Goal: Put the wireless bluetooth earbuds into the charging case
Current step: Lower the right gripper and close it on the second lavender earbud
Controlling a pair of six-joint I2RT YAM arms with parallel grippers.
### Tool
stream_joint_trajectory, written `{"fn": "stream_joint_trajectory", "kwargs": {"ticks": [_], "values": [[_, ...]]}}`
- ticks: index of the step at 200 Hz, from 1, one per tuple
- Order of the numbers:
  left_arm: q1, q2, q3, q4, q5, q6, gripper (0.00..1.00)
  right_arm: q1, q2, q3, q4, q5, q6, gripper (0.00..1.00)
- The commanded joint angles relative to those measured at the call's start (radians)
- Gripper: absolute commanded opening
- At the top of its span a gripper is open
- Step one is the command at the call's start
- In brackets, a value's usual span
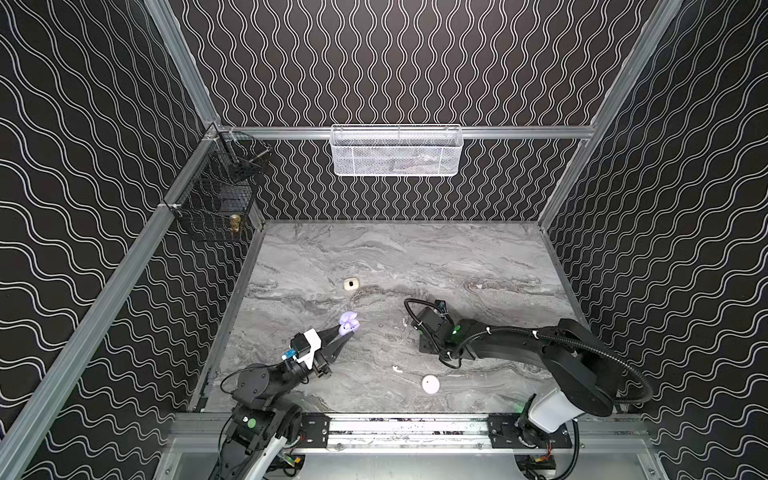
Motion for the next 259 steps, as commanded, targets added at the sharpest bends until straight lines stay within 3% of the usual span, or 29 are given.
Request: {"fn": "stream_joint_trajectory", "kwargs": {"ticks": [1, 83, 193, 259], "values": [[-0.001, -0.001, -0.007, 0.049, -0.001, -0.011, 0.00, 0.001, 0.019, 0.015, 0.004, -0.006, -0.008, 0.44], [0.000, -0.001, -0.006, 0.056, 0.007, -0.006, 0.00, 0.039, 0.086, 0.086, -0.067, 0.052, -0.033, 0.31], [-0.001, -0.001, -0.002, 0.053, 0.009, -0.004, 0.00, 0.047, 0.142, 0.133, -0.113, 0.094, -0.024, 0.33], [0.000, -0.001, 0.002, 0.045, 0.005, 0.000, 0.00, 0.047, 0.170, 0.156, -0.110, 0.086, -0.038, 0.29]]}}
